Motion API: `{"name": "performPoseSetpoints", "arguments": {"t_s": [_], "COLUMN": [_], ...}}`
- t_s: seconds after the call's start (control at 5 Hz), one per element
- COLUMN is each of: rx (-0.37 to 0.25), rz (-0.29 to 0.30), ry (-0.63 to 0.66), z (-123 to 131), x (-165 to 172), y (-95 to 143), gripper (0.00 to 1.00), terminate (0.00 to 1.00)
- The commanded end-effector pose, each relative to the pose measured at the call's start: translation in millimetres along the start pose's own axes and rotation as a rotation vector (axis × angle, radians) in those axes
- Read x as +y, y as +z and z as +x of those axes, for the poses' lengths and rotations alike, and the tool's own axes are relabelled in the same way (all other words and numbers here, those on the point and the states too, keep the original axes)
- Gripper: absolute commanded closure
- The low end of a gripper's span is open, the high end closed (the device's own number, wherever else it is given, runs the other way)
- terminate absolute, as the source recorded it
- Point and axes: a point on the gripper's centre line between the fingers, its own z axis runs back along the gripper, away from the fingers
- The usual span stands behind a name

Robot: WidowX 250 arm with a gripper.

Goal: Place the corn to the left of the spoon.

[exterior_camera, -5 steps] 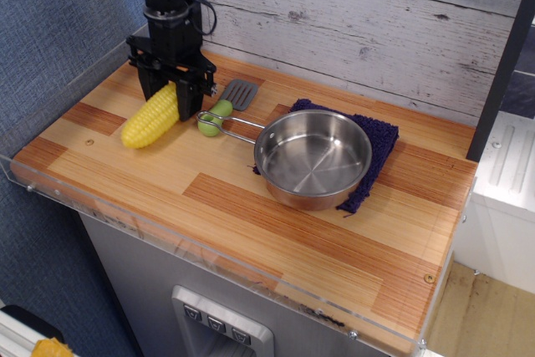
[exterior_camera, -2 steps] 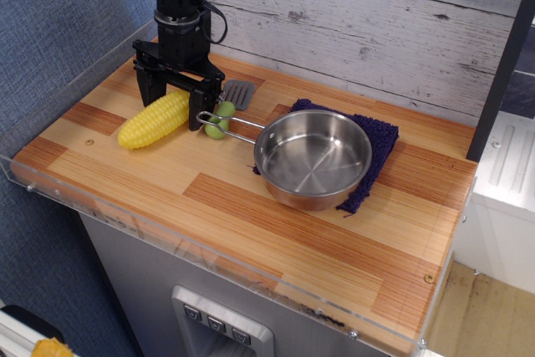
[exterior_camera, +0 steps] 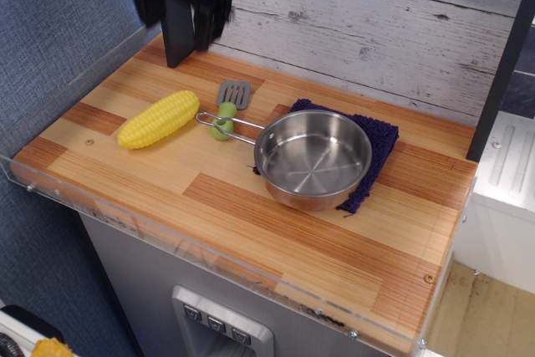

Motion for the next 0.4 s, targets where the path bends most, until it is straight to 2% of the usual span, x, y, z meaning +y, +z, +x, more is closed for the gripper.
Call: {"name": "performPoseSetpoints", "arguments": {"t_s": [0.0, 0.2], "rx": [-0.043, 0.022], "rz": [-0.053, -0.136], "ry": [-0.002, -0.019], "z": [-1.8, -4.1], "x": [-19.8, -40.5], "y": [46.0, 46.7], "gripper": [0.00, 0.00], "terminate": [0.00, 1.00]}}
